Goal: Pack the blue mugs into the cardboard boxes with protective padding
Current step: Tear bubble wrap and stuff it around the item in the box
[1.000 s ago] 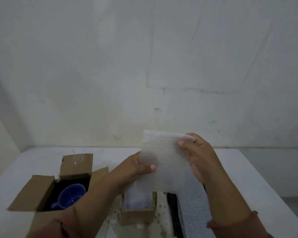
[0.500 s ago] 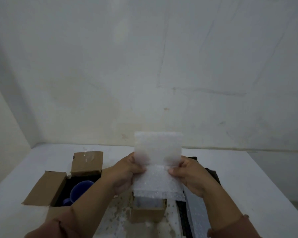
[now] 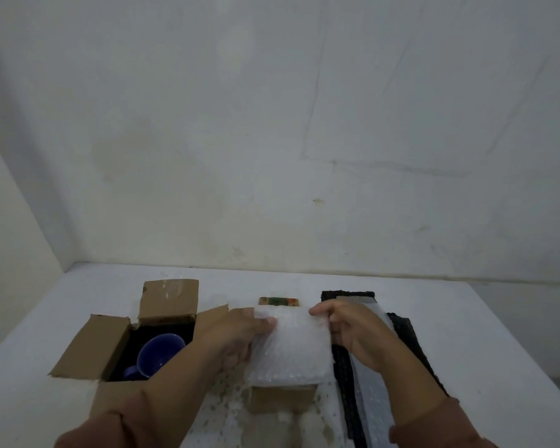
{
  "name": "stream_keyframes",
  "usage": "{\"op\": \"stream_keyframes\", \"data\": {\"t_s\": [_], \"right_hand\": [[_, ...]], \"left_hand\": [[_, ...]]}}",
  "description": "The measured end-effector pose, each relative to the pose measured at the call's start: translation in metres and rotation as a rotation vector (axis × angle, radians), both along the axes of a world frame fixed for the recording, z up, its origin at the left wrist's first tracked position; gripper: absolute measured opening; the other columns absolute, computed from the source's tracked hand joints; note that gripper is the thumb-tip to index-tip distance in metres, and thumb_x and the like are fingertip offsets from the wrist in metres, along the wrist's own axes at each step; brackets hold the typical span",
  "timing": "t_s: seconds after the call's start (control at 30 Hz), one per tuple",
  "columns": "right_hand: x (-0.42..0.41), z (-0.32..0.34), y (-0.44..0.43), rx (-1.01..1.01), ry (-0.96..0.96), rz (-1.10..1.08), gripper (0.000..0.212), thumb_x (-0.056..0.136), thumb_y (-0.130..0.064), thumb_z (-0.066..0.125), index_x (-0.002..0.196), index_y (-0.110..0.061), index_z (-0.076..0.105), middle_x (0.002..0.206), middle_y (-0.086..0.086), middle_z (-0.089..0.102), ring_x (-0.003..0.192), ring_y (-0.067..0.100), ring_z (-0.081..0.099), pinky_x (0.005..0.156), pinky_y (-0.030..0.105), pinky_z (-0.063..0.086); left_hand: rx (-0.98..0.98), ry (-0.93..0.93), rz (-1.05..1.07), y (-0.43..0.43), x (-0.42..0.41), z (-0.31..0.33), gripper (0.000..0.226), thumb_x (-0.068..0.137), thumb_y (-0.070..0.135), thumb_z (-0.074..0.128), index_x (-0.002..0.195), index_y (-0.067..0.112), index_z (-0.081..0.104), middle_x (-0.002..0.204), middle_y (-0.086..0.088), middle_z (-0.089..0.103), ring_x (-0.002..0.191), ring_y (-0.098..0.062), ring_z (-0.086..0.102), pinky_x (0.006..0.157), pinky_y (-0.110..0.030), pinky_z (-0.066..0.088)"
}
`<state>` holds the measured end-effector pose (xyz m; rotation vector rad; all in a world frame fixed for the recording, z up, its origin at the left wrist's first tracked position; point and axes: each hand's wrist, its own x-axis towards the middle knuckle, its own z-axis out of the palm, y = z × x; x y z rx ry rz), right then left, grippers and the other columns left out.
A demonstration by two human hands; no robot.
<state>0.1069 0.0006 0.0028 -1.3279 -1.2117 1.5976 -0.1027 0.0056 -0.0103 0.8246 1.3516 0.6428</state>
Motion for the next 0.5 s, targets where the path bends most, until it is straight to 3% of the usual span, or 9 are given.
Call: {"op": "stream_keyframes", "data": {"t_s": [0.07,0.13,0.2,0.27,0.33,0.4,0.5], "right_hand": [[0.001,-0.009,0.001,-0.066,-0.040,0.002,0.025,0.086,-0.005,0.048,0.084,-0.013,0.072,0.099,0.013,0.065,0.088,0.028,0.061,0.080,0.041,0.049],[-0.002,-0.022,0.003,-0.006,-0.335,0.014,0.024,0.082,-0.003,0.052,0.088,-0.021,0.067,0.101,0.010,0.062,0.086,0.024,0.058,0.075,0.035,0.047],[-0.010,-0.034,0.006,0.067,-0.561,0.019,0.032,0.079,0.002,0.051,0.090,-0.026,0.062,0.103,0.006,0.059,0.083,0.017,0.055,0.064,0.022,0.045],[-0.017,-0.046,0.011,0.125,-0.703,0.043,0.038,0.080,0.004,0.047,0.101,-0.024,0.061,0.115,0.005,0.057,0.094,0.016,0.054,0.066,0.019,0.042],[-0.023,-0.057,0.016,0.171,-0.843,0.086,0.043,0.083,0.006,0.044,0.115,-0.020,0.058,0.127,0.006,0.050,0.111,0.021,0.051,0.080,0.021,0.042],[-0.028,-0.066,0.019,0.226,-0.944,0.107,0.044,0.086,0.005,0.043,0.122,-0.019,0.054,0.130,0.007,0.046,0.116,0.024,0.049,0.091,0.026,0.041],[-0.035,-0.074,0.017,0.354,-1.194,0.152,0.046,0.086,-0.002,0.047,0.125,-0.027,0.049,0.129,0.003,0.047,0.117,0.025,0.043,0.094,0.035,0.035]], "left_hand": [[-0.002,0.060,0.001,0.000,0.004,-0.004,0.034,0.091,0.015,0.059,0.123,0.002,0.055,0.115,-0.017,0.064,0.104,-0.034,0.061,0.092,-0.047,0.053],[0.058,0.190,-0.059,-0.001,0.009,-0.010,0.046,0.090,0.006,0.056,0.134,0.006,0.043,0.122,-0.014,0.056,0.109,-0.032,0.056,0.089,-0.042,0.053],[0.161,0.333,-0.106,-0.003,0.014,-0.017,0.070,0.085,-0.001,0.055,0.145,0.017,0.024,0.116,-0.007,0.051,0.095,-0.022,0.056,0.070,-0.028,0.053],[0.290,0.466,-0.125,-0.005,0.020,-0.023,0.085,0.083,-0.005,0.056,0.149,0.025,0.010,0.126,-0.008,0.044,0.085,-0.015,0.054,0.065,-0.025,0.050],[0.476,0.697,-0.184,-0.008,0.023,-0.035,0.081,0.082,-0.006,0.056,0.147,0.023,0.018,0.136,-0.010,0.036,0.100,-0.020,0.053,0.079,-0.027,0.050],[0.671,0.917,-0.278,-0.009,0.025,-0.049,0.062,0.080,-0.006,0.054,0.135,0.015,0.037,0.135,-0.010,0.034,0.109,-0.022,0.047,0.086,-0.027,0.045],[0.759,1.203,-0.471,-0.007,0.022,-0.058,0.047,0.081,0.003,0.056,0.125,0.011,0.044,0.136,-0.011,0.034,0.113,-0.026,0.040,0.091,-0.032,0.041]]}}
